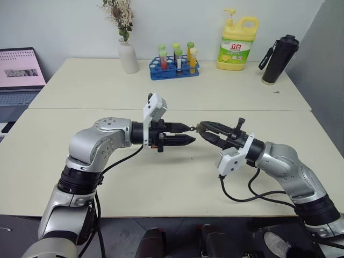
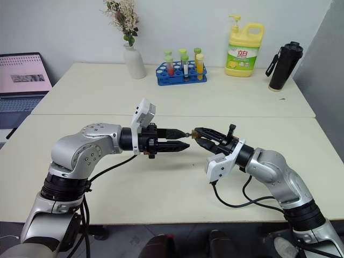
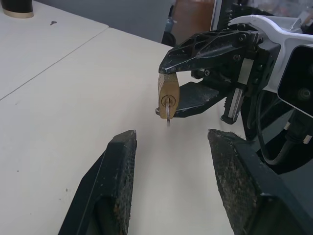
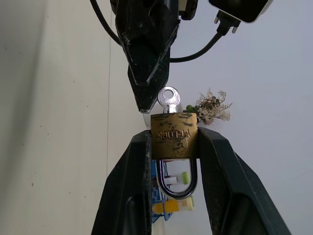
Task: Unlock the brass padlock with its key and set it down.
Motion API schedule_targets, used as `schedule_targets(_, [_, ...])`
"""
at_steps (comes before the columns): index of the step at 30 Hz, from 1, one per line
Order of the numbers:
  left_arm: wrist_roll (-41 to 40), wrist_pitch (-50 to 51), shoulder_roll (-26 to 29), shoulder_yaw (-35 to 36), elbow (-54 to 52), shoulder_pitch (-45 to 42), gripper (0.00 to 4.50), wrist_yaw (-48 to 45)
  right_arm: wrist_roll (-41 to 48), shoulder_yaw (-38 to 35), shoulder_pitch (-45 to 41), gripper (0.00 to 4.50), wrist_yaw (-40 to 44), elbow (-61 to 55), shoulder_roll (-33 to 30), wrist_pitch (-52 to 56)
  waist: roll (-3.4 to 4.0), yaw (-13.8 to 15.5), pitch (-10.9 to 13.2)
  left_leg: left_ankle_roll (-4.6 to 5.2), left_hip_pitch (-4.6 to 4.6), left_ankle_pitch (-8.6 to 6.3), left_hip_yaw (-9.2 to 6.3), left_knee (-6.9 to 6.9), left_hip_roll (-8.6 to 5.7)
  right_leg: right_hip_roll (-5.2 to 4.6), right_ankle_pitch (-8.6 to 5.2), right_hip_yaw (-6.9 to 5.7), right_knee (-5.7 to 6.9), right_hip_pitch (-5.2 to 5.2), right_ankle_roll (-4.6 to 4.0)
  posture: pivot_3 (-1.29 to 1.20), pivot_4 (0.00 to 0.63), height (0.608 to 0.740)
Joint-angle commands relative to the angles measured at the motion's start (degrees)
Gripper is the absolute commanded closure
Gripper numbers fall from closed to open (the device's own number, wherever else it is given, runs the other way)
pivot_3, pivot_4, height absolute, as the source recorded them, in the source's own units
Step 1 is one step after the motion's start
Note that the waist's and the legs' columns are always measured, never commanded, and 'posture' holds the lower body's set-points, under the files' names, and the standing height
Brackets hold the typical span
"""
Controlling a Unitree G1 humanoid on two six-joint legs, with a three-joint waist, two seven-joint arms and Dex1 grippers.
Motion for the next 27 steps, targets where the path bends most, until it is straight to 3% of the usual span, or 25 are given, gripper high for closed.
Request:
schedule_targets(1, [-1.43,0.69,-0.46,1.95,-0.33,-1.06,2.06,0.55,1.30,-1.49,-1.01,3.57,0.07,-0.87,-0.38,-0.49,0.00,0.00,0.00,0.00,0.00,0.00,0.00,0.00,0.00,0.00,0.00,0.01,0.00,0.00,0.00,0.00,0.150,0.740])
schedule_targets(16, [-2.25,1.28,-2.40,1.89,1.44,-3.00,2.06,0.72,1.46,-1.41,-0.60,3.57,0.40,-0.88,-0.36,-0.46,0.00,0.00,0.00,0.00,0.00,0.00,-0.02,0.00,0.01,0.00,0.02,0.01,0.00,0.00,-0.03,0.00,0.150,0.740])
schedule_targets(19, [-2.48,1.52,-3.14,1.85,1.44,-3.33,2.67,0.72,1.45,-1.39,-0.51,3.57,0.40,-0.86,-0.33,-0.54,0.00,0.00,0.00,0.00,0.00,0.00,0.00,0.00,0.00,0.00,0.02,0.01,0.00,0.00,-0.03,0.00,0.150,0.740])
schedule_targets(23, [-2.16,0.94,-3.40,1.46,1.40,-3.37,3.91,0.04,1.49,-1.37,-0.37,3.57,0.58,-0.82,-0.25,-0.44,0.00,0.00,0.00,0.00,0.00,0.00,0.00,0.00,0.00,0.00,0.02,0.02,0.01,0.00,-0.03,0.00,0.150,0.740])
schedule_targets(25, [-2.14,0.87,-3.14,1.32,1.22,-3.21,4.30,-0.47,1.53,-1.40,-0.22,3.57,0.66,-0.89,-0.25,-0.36,0.00,0.00,0.00,0.00,0.01,0.00,0.00,0.00,0.00,0.00,0.02,0.02,0.00,0.00,-0.03,0.00,0.150,0.740])
schedule_targets(27, [-1.92,0.69,-2.93,1.25,1.25,-3.11,4.30,-0.59,1.62,-1.45,-0.10,3.57,0.74,-0.88,-0.22,-0.25,0.00,0.00,0.00,-0.01,0.01,0.00,-0.01,0.00,0.01,0.00,0.02,0.02,0.00,0.00,-0.03,0.00,0.150,0.740])
